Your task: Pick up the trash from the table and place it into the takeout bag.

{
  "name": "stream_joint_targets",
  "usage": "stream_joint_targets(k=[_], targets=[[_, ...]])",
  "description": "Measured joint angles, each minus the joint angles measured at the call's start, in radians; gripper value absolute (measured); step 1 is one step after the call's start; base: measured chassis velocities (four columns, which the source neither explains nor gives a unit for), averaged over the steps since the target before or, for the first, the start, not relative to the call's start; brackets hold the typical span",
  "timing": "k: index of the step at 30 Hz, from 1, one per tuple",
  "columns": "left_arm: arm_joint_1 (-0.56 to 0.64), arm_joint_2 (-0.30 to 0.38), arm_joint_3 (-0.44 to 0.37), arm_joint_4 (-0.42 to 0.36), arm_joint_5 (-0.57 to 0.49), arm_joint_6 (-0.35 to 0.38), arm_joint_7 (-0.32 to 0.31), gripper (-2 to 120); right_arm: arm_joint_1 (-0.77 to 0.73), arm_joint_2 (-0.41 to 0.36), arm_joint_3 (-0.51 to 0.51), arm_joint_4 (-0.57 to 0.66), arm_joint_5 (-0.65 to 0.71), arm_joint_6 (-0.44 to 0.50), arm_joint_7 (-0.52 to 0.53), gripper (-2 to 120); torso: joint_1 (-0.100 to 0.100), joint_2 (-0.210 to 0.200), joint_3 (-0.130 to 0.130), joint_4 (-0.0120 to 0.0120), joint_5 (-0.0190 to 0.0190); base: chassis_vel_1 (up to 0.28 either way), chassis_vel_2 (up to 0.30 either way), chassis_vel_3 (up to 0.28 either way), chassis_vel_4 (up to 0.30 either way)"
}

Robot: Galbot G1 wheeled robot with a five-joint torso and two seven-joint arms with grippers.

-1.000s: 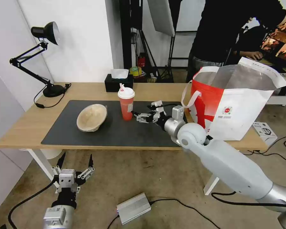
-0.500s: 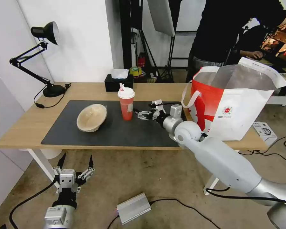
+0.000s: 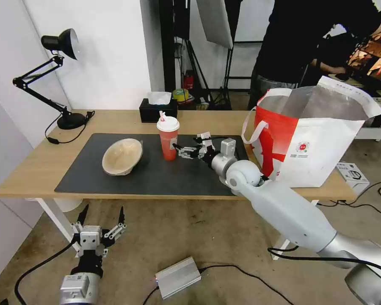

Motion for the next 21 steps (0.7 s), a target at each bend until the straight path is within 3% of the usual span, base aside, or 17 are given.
stream_joint_targets(k=[21], targets=[[-0.001,-0.002,-0.001,0.006,-0.002,-0.008,0.000,100,0.029,0.049,-0.021,-0.099,-0.014,0.035,-0.028,100,0.000,0.000,0.000,0.0000,0.0000,0.000,0.000,0.000,0.000]])
